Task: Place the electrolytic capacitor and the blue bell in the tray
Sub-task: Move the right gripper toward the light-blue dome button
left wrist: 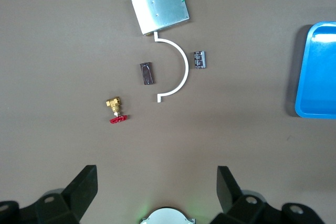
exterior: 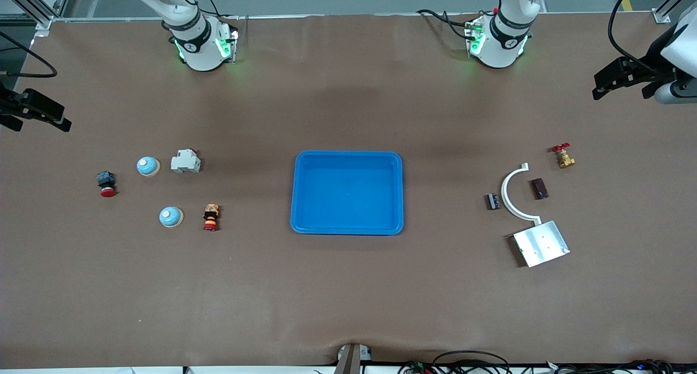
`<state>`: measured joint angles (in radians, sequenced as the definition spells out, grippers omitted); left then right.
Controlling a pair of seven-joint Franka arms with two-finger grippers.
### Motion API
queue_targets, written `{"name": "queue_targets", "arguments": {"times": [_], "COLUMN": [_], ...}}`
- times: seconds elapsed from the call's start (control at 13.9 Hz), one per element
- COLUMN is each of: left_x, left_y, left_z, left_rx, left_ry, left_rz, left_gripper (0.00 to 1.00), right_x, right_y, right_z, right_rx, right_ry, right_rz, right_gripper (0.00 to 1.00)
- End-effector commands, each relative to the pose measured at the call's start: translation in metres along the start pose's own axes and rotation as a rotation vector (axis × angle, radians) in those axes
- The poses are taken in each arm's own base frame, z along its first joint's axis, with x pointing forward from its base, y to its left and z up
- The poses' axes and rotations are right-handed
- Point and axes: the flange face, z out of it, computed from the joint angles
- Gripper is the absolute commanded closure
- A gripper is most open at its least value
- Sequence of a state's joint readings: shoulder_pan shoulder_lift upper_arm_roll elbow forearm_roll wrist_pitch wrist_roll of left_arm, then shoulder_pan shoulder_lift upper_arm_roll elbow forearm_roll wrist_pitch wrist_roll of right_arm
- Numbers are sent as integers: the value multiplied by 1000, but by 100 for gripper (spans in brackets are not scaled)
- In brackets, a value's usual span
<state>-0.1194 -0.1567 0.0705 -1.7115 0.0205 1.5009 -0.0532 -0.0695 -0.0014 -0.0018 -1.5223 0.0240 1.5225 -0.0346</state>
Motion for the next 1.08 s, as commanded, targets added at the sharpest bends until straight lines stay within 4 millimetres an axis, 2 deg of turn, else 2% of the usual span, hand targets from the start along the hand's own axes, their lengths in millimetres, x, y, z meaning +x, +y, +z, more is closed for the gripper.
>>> {"name": "queue_targets", "arguments": {"times": [0.0, 0.5, 0.79, 1.01], "left_x": [-1, -2, -1, 1], "left_y": [-2, 2, 8, 5], "left_z": [-2, -6, -10, -6], "left_rx": [-13, -12, -12, -11], "left_ry": [-2, 6, 15, 6], "left_rz": [7, 9, 20, 19], "left_gripper": [0, 0, 0, 0], "right_x": [-2, -2, 2, 6], "right_y": [5, 7, 14, 14], "right_z": [0, 5, 35, 75], "right_rx": [14, 16, 49, 49], "right_ry": [3, -6, -18, -27], "right_rz": [-8, -2, 21, 23], "right_gripper": [0, 0, 0, 0]}}
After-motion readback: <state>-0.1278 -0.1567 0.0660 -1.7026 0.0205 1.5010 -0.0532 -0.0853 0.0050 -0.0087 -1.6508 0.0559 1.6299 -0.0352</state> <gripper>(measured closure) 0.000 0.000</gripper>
